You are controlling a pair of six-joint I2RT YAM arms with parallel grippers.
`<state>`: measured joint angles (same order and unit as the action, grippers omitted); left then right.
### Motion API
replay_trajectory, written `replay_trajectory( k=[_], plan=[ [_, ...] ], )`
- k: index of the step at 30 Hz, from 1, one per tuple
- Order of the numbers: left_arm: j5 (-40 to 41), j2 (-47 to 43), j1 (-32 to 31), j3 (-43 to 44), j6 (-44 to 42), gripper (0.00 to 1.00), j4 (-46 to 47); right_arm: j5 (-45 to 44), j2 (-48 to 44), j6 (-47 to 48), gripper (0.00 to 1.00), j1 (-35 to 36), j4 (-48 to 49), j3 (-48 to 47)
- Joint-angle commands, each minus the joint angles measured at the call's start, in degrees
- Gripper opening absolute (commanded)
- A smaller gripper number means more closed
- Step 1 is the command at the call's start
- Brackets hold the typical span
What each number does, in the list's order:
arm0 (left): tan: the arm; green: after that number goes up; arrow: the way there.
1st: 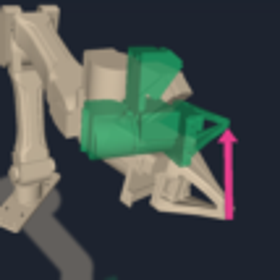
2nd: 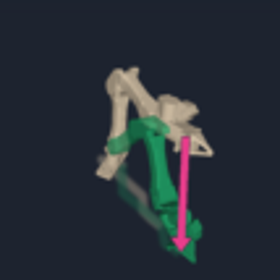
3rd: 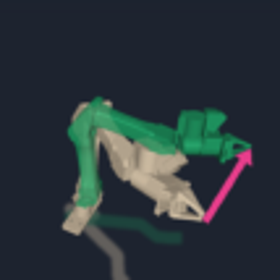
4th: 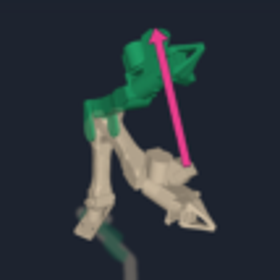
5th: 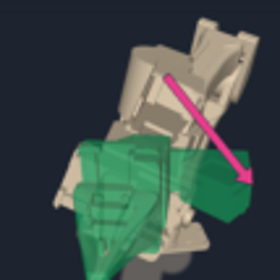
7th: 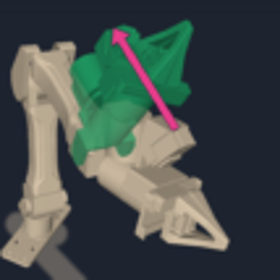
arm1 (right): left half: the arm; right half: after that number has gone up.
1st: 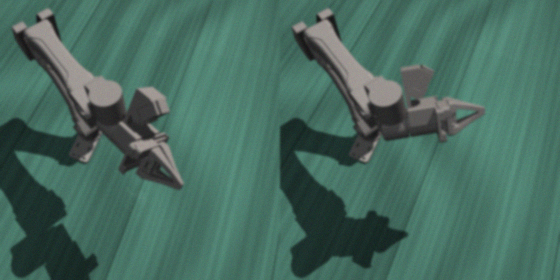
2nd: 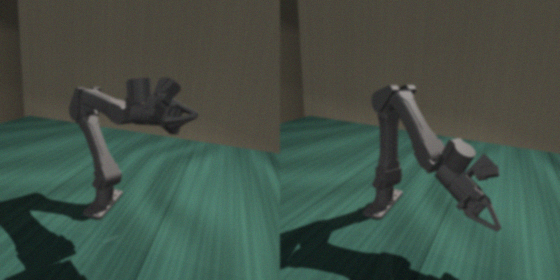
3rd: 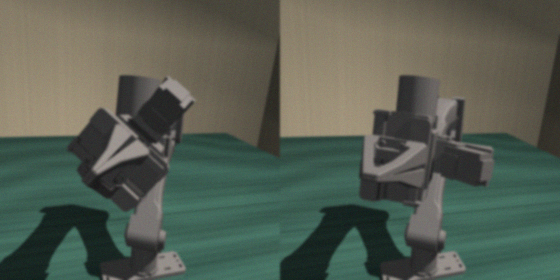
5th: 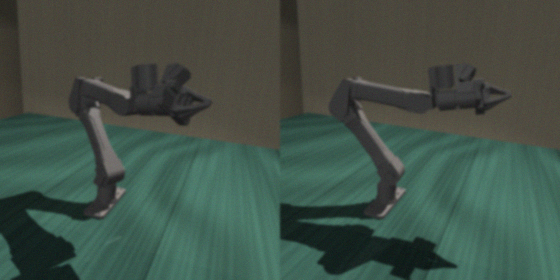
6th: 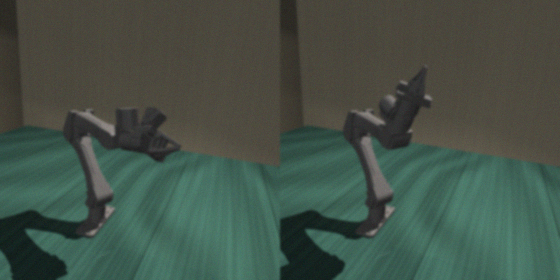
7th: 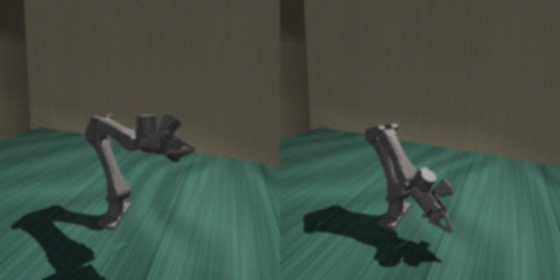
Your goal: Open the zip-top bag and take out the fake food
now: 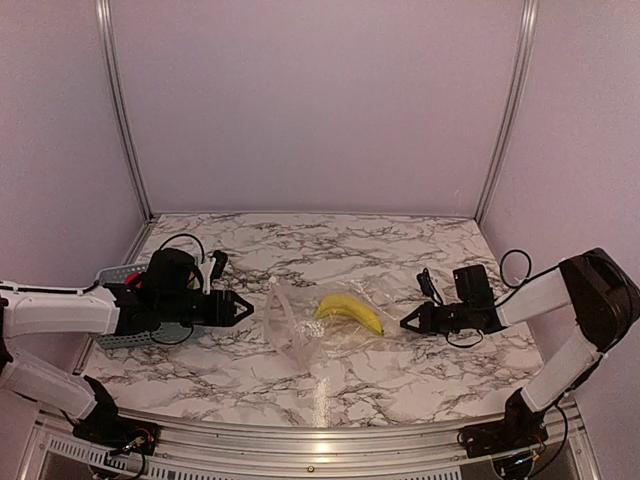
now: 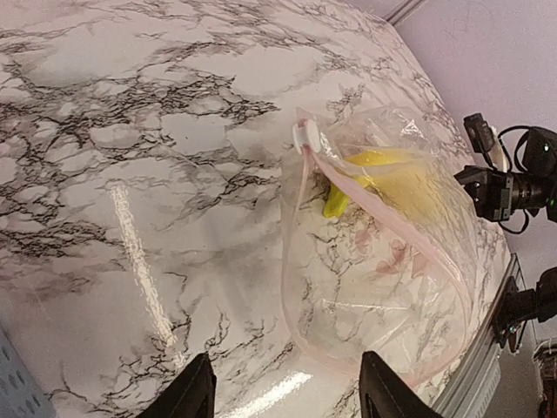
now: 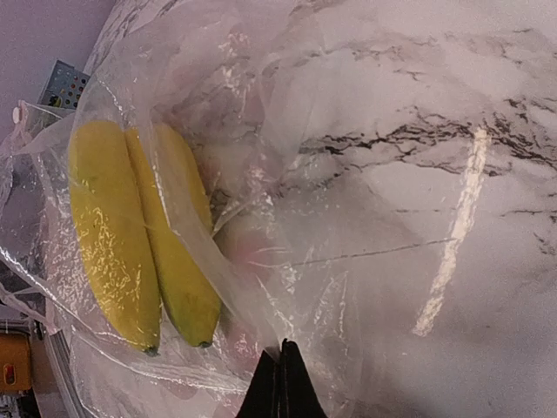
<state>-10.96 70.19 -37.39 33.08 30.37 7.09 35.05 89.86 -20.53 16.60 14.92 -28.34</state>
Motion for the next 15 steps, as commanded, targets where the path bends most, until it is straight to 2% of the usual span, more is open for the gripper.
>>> replay_trajectory(
  k=[1,9,15],
  plan=[
    [-4.0,7.0,-4.1,3.3,-2.9,0.54,9.1,0.1,-1.5,0.6,0.00,0.1,-0.4,-0.6],
    [-5.6,21.6,-8.2,11.6,-5.2,0.43,14.1,0.3,-2.0,1.1,0.00,0.1,-1.9,-2.1],
    [-7.4,29.6,-8.4,14.2,-5.7,0.46,21.9,0.3,-1.8,2.0,0.00,0.1,-3.9,-3.7]
  ],
)
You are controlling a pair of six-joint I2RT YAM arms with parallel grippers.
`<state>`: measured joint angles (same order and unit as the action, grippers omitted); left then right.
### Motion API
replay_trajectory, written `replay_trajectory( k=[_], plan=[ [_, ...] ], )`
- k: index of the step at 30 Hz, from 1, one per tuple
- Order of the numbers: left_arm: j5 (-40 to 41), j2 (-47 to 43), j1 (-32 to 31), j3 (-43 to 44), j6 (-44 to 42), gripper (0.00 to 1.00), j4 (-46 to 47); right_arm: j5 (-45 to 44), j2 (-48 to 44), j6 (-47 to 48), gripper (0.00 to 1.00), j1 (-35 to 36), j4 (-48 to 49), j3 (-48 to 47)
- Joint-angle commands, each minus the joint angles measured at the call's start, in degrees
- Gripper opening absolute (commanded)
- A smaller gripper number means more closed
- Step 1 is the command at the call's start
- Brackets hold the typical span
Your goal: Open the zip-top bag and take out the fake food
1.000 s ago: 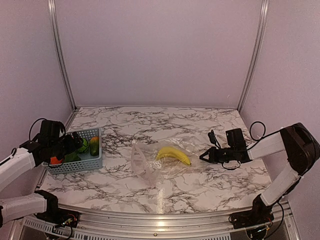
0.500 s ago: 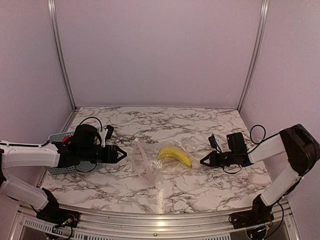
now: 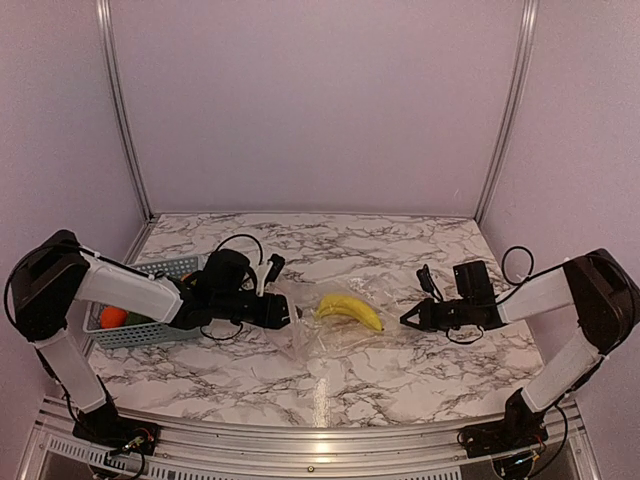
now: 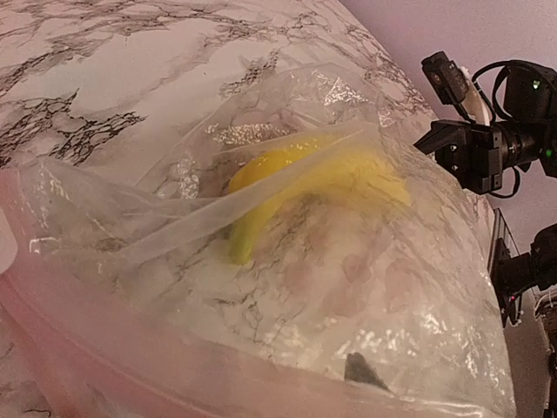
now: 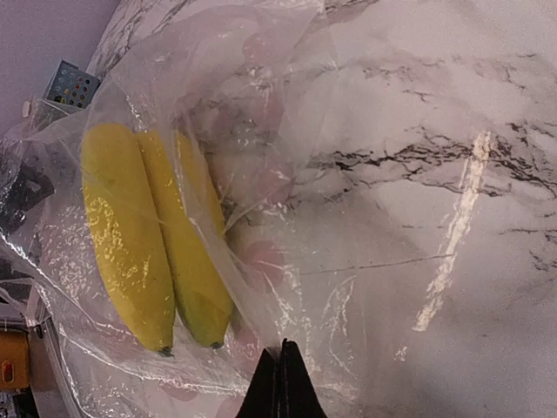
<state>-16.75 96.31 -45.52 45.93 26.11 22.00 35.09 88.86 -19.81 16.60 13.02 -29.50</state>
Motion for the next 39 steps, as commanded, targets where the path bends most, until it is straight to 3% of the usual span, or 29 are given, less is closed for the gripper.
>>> replay_trajectory(
  k=[1,6,11,15,28,34,37,39],
  plan=[
    [-1.4,4.3,-0.4,1.4,-1.6,0.47,8.6,0.1,-0.8,1.4,0.00,0.1,-2.3,-2.7],
    [0.0,8.1,-0.7,0.6,-2.8,0.53,18.8,0.2,0.2,1.7,0.00,0.1,-2.7,-3.1],
    [2.7,12.6,-1.2,0.5,-7.1,0.66,27.5,0.0,0.6,2.3,0.00,0.1,-4.2,-4.7],
    [5.3,16.4,-1.8,1.1,-11.7,0.69,31.9,-0.3,0.8,2.9,0.00,0.1,-5.6,-5.8],
    [7.2,25.9,-3.1,8.7,-17.7,0.79,29.3,-0.8,2.5,3.7,0.00,0.1,-7.2,-7.4],
    [7.7,29.3,-3.4,11.8,-19.7,0.74,27.2,-1.0,2.8,3.5,0.00,0.0,-7.3,-7.9],
    [7.9,30.6,-3.4,13.3,-20.5,0.65,25.8,-0.9,2.7,3.4,0.00,0.0,-7.2,-7.9],
    [7.7,30.6,-3.5,13.3,-20.4,0.54,25.7,-1.3,2.6,3.4,0.00,0.0,-7.0,-7.7]
  ],
)
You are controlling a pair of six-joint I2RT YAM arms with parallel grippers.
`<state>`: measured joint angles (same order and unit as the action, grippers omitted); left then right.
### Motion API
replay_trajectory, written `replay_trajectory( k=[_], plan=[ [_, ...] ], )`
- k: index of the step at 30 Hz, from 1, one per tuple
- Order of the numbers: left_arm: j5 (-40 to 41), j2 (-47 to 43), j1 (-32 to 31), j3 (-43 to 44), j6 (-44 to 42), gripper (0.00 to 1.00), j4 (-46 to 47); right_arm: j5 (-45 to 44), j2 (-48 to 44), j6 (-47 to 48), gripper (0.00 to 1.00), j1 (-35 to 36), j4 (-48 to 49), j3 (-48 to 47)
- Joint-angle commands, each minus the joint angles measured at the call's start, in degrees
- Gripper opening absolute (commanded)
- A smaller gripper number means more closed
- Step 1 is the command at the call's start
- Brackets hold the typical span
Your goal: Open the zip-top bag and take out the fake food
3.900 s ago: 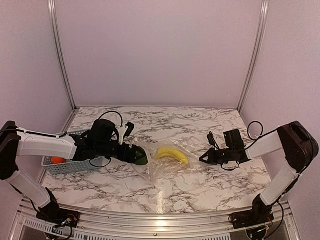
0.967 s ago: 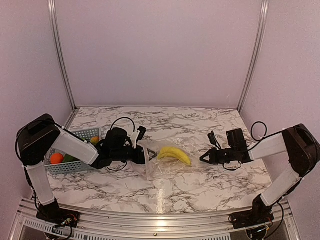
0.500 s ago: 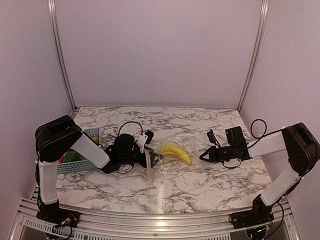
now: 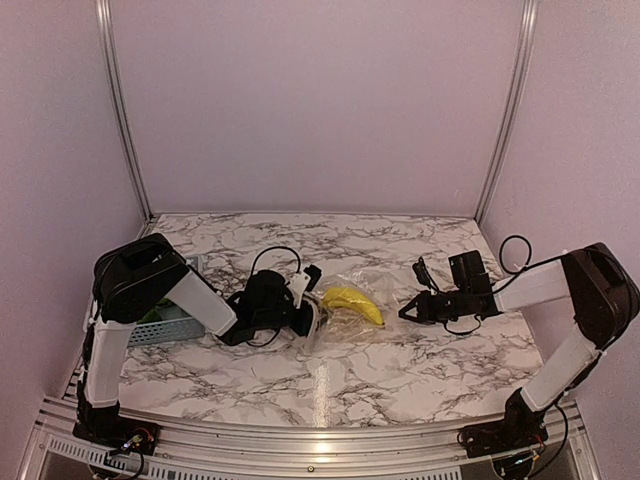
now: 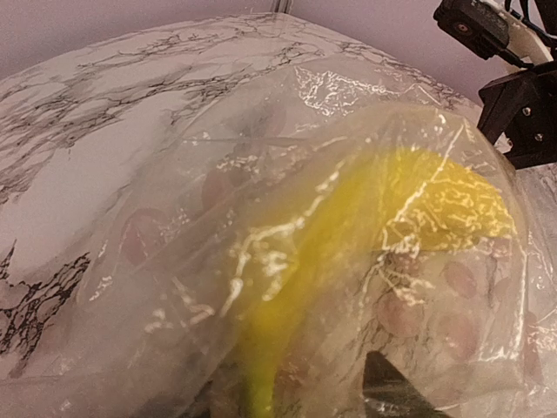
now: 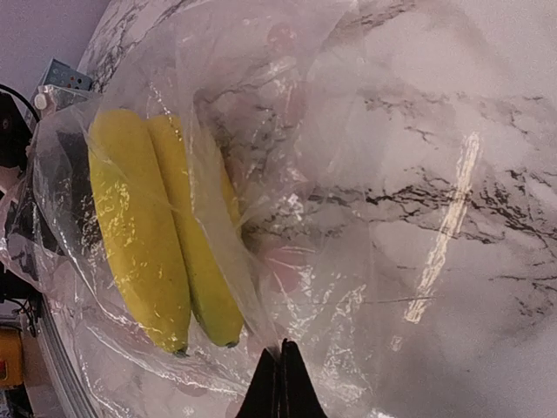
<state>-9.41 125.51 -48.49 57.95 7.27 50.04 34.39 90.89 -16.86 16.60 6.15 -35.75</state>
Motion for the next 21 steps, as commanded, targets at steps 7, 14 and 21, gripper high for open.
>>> replay_trajectory(
  k=[7,14,21],
  plan=[
    [1.4,-4.2,-0.3,-1.7,0.7,0.20,-5.0,-1.5,-0.2,-1.3,0.00,-0.7,2.0,0.3],
    [4.1,-14.8,0.2,-6.2,2.3,0.01,-12.0,-4.9,-1.9,-3.8,0.00,-1.0,4.0,1.7],
    [8.2,-24.1,0.3,-7.3,3.2,0.00,-24.6,-6.9,-3.9,-6.4,0.00,-2.3,6.3,3.0]
  ],
)
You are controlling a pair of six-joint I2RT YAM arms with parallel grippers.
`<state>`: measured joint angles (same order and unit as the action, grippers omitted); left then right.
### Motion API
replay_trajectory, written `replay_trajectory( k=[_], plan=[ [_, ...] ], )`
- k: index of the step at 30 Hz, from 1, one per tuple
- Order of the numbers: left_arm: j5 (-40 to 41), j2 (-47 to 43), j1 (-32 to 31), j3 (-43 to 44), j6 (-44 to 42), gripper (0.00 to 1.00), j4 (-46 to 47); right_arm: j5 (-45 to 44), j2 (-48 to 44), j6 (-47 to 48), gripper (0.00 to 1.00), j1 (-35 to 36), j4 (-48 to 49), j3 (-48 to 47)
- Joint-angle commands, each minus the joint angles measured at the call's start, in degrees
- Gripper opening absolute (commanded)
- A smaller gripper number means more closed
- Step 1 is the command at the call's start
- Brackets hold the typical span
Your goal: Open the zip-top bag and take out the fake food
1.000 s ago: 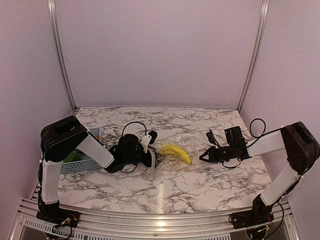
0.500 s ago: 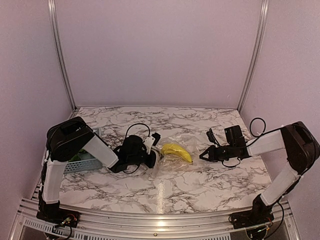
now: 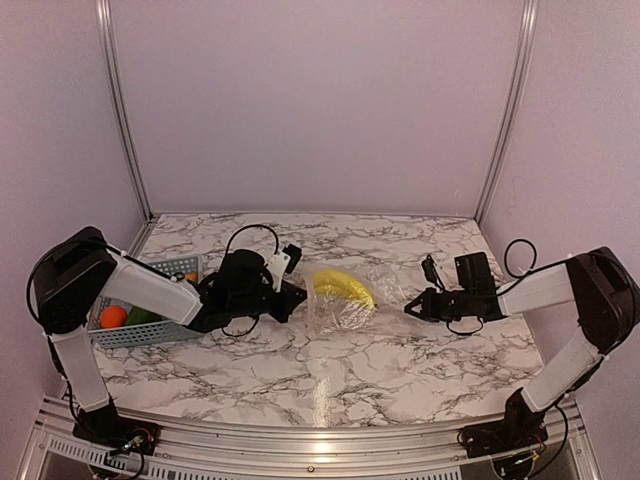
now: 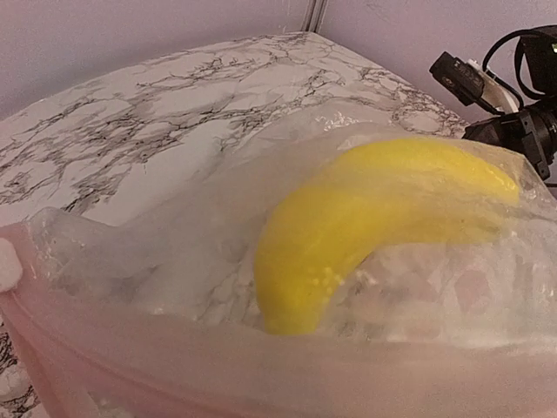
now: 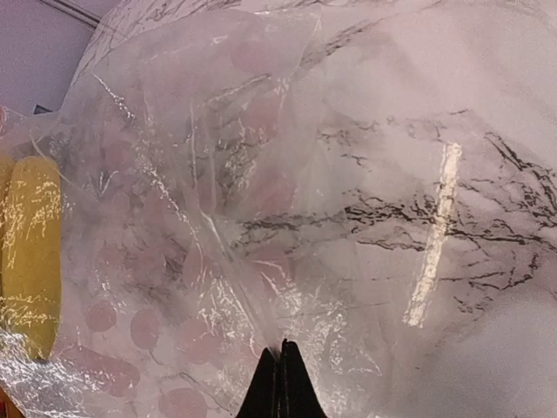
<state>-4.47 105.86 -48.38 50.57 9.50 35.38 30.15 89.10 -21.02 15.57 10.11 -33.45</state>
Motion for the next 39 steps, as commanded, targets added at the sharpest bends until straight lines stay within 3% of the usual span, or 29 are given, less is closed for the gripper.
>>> replay_trajectory(
  k=[1,4,17,29,34,39],
  plan=[
    [5.1,-5.4,0.2,0.6,1.4,0.00,-13.1,-2.9,-2.6,-2.7,0.00,-1.4,2.8,0.9],
    [9.5,-8.8,0.3,1.0,2.6,0.00,-21.9,-4.5,-4.1,-3.9,0.00,-2.1,3.4,1.4],
    [19.6,-30.8,2.3,-6.0,12.0,0.00,-40.2,-7.5,-8.3,-6.2,0.00,-7.0,4.7,3.7],
    [20.8,-52.5,21.2,-13.7,29.7,0.00,-56.0,-6.1,-7.8,-5.9,0.00,-7.1,5.1,3.2],
    [21.8,-57.7,28.7,-15.4,30.6,0.00,-61.4,-5.6,-7.1,-5.6,0.00,-7.1,5.3,3.0],
    [17.2,-57.5,32.2,-14.2,31.2,0.00,-66.2,-5.3,-6.6,-5.2,0.00,-7.1,5.4,3.1]
  ],
)
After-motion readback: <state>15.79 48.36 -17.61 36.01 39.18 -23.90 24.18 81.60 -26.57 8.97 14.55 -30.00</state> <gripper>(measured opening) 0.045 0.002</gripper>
